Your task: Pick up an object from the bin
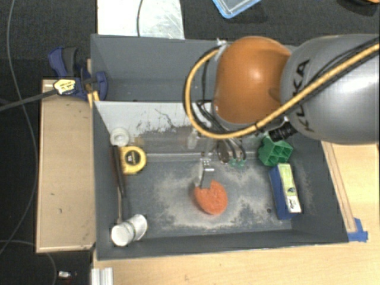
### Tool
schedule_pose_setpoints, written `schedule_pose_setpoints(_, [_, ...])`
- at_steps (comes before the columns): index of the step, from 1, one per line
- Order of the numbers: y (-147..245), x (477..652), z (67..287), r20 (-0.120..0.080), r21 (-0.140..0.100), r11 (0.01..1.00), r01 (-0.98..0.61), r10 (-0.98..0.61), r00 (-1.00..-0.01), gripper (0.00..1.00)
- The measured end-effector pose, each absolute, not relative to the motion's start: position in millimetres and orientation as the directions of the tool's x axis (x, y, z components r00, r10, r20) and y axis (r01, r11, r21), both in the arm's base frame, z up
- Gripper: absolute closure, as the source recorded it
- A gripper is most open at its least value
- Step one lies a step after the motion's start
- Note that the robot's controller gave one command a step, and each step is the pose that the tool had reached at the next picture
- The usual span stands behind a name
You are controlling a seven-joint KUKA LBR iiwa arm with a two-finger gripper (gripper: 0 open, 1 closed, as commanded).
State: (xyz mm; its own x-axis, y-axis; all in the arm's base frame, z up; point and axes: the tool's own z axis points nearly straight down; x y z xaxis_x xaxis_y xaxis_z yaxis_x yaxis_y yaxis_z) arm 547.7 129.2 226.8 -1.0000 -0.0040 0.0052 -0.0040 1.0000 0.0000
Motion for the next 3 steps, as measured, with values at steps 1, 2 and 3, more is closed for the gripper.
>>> schedule_pose_setpoints(1, [128, 549.4, 231, -0.003, 0.001, 1.0, 0.0, 0.0, -1.0, 0.0])
schedule_pose_setpoints(2, [99, 533.2, 157, -0.007, 0.001, 0.997, -0.078, -0.078, -0.997, 0.0])
schedule_pose_setpoints(3, [69, 529.0, 143, -0.009, 0.0, 0.933, -0.359, -0.359, -0.933, 0.0])
